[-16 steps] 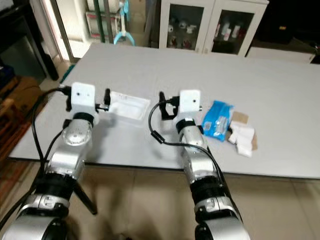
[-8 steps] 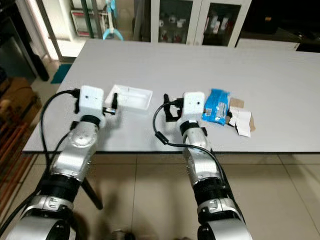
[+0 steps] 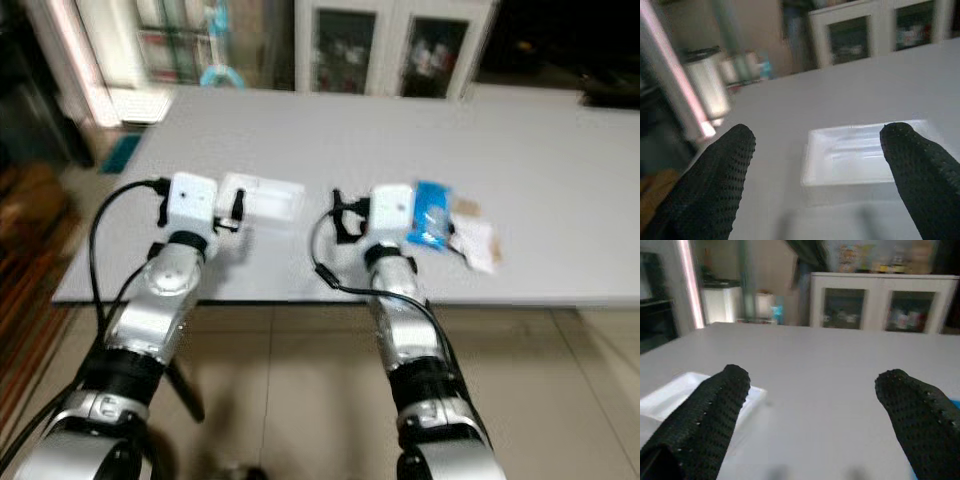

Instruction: Picking trash to rubbish bin

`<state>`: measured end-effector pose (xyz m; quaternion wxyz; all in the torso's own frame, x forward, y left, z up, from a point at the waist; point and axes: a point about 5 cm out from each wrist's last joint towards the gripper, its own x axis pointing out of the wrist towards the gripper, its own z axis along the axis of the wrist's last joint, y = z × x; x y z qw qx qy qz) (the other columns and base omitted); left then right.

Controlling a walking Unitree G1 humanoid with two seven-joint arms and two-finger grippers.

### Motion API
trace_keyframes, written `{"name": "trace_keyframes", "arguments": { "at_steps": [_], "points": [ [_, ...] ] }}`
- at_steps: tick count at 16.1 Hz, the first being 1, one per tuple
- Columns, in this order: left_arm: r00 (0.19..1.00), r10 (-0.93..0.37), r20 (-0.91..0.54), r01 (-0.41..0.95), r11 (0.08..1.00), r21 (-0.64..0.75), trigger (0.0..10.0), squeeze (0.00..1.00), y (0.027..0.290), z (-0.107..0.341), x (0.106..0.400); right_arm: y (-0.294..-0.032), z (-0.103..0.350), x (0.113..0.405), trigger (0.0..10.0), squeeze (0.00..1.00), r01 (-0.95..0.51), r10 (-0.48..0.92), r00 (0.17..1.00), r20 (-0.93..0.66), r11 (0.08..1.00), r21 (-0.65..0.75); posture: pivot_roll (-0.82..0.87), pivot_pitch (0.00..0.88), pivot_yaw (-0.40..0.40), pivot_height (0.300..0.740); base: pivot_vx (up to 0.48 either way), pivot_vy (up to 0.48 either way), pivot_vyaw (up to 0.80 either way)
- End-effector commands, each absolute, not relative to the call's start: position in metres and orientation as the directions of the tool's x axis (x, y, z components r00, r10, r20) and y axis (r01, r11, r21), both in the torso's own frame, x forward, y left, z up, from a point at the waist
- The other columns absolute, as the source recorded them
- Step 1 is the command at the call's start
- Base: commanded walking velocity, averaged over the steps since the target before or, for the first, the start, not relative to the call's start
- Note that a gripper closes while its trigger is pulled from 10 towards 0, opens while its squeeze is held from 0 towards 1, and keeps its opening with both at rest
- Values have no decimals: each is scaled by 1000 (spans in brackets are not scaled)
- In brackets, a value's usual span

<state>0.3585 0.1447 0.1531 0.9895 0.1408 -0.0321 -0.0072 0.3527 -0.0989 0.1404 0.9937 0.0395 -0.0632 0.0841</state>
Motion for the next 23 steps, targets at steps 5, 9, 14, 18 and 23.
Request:
{"name": "trace_keyframes", "arguments": {
  "at_steps": [5,9,14,18,23],
  "points": [
    [997,-24,77,1,961,277,10000,0,145,158,359,-98,139,352,10000,0,-175,165,979,117,982,76,35,37,-50,740,351,0,0],
    [996,-20,86,-6,960,281,10000,0,145,160,359,-98,138,352,10000,0,-175,165,979,118,982,77,35,38,-49,740,373,0,0],
    [991,-53,119,19,963,268,10000,0,140,166,358,-98,138,352,10000,0,-177,167,979,116,981,77,36,37,-50,740,122,0,0],
    [992,-42,117,8,960,282,10000,0,141,165,358,-98,139,352,10000,0,-177,167,979,117,981,78,36,35,-49,740,0,0,0],
    [993,-38,115,3,957,288,10000,0,143,164,358,-97,139,352,10000,0,-183,173,978,116,980,77,36,36,-50,740,303,0,0]
  ]
}}
